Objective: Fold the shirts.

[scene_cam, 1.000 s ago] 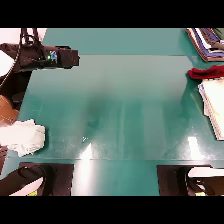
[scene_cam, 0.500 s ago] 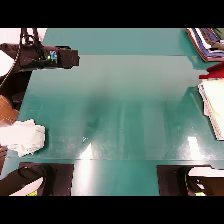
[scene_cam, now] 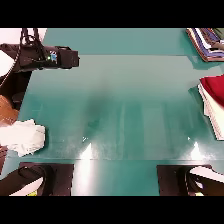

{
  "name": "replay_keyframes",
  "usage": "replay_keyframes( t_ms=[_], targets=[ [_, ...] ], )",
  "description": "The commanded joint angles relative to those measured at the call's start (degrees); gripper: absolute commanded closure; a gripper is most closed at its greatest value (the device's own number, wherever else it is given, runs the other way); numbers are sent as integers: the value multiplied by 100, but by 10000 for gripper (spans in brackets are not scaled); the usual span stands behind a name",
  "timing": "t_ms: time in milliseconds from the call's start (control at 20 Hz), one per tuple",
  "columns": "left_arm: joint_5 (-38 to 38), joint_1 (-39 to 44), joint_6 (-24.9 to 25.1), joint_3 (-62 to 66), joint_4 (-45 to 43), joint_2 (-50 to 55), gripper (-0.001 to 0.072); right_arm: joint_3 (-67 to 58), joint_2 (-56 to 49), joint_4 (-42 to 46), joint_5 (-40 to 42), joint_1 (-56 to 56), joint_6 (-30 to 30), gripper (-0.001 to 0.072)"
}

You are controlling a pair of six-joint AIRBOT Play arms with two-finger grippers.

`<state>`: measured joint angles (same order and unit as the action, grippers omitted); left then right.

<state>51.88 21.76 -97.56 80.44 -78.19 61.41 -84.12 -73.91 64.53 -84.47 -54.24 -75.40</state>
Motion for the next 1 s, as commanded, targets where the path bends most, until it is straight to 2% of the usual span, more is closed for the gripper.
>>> replay_keyframes(
  t_ms=[0, 150, 300, 450, 650, 700, 900, 950],
  targets=[
    [42, 2, 55, -2, 0, 2, 685, 968, 413, 396, -208, -651, -28, 180],
    [39, 2, 52, -2, 0, 2, 684, 1045, 673, -251, 33, -750, -24, 181],
    [37, 2, 50, -2, 2, 2, 684, 511, 719, -1167, 210, -131, -22, 181],
    [48, 2, 42, -2, 7, 2, 684, -155, 721, -1690, 372, 1196, -24, 182],
    [-4, 2, 44, -2, 42, 0, 684, -807, 719, -1639, 782, 3200, -22, 190],
    [-2, 2, 44, -2, 42, 0, 684, -901, 719, -1637, 894, 3615, -20, 248],
    [-2, 2, 44, -2, 42, 0, 684, -1158, 719, -1635, 1099, 4857, -17, 696],
    [-2, 2, 46, -2, 42, 0, 684, -1189, 719, -1633, 1099, 5029, -11, 697]
  ],
)
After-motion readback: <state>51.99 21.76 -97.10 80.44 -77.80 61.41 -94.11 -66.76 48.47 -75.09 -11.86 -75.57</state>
